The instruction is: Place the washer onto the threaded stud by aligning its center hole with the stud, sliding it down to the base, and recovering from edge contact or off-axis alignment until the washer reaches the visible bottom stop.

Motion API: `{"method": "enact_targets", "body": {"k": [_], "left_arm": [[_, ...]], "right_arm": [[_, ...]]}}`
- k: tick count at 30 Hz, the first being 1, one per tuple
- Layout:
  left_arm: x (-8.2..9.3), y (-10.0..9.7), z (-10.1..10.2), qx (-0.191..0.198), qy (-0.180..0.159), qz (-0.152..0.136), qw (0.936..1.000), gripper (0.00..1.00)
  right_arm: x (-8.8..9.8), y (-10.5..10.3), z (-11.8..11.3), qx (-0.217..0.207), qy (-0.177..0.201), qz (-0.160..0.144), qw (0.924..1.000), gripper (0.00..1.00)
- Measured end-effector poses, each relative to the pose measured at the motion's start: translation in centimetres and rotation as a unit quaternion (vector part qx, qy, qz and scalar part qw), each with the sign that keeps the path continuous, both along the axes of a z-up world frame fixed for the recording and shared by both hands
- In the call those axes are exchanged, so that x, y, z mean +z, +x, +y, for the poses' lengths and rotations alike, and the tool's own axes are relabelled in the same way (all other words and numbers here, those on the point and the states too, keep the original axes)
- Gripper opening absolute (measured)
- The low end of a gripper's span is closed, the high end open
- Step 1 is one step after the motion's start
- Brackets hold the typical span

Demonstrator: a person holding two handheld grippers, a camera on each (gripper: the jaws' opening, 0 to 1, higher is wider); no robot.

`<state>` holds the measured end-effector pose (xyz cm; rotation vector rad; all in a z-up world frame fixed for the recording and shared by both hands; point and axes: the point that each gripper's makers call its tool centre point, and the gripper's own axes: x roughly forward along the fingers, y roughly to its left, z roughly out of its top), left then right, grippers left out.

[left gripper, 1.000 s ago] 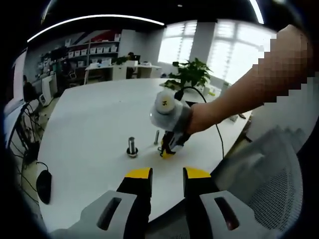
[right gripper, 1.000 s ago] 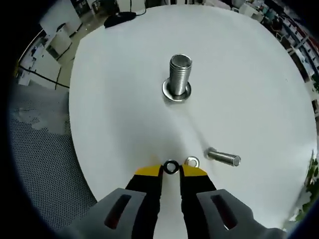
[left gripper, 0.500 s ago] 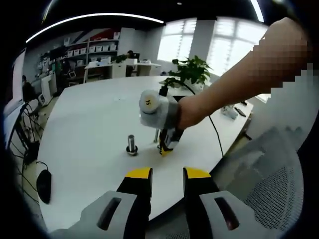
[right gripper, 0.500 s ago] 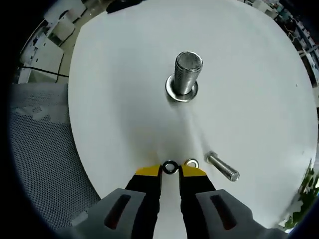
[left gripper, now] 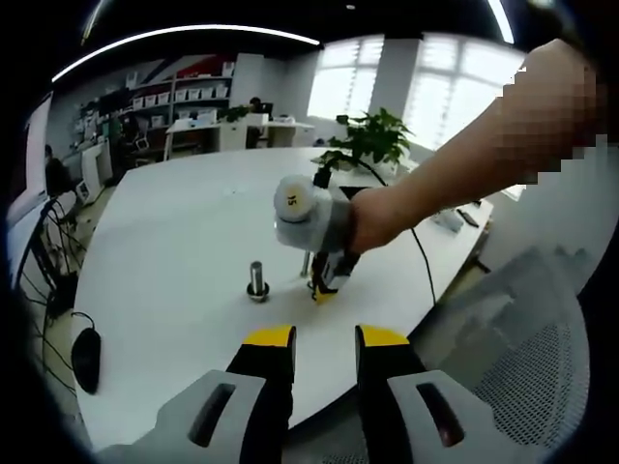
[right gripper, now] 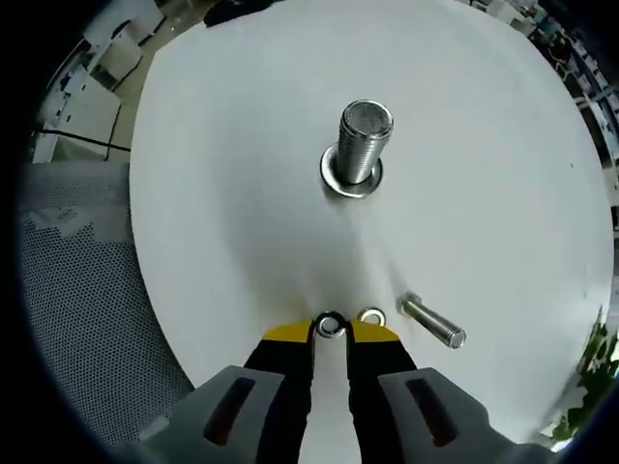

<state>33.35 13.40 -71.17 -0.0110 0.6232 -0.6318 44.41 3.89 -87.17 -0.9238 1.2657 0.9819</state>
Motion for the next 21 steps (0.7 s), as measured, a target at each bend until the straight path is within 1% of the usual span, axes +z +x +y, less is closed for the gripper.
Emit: {"method": "enact_targets", "body": {"k": [6, 15, 18, 21], "left_arm": [[-0.04, 0.02, 0.01, 0.001, 0.001, 0.000, 1.0000, 0.22], [0.00, 0.02, 0.05, 0.000, 0.002, -0.001, 1.0000, 0.22], [-0.04, 0.02, 0.08, -0.001, 0.004, -0.001, 1.0000, 0.22], [-0.04, 0.00, 0.05, -0.001, 0.003, -0.001, 1.0000, 0.22]], "right_arm": [[0.01, 0.14, -0.07, -0.011, 0.011, -0.005, 0.9999, 0.13], [0.08, 0.15, 0.04, -0.011, 0.012, -0.007, 0.9999, 0.13], [0.05, 0.10, 0.12, -0.004, 0.004, -0.011, 0.9999, 0.13], [0.15, 0.11, 0.09, -0.010, 0.004, -0.007, 0.9999, 0.13]]}}
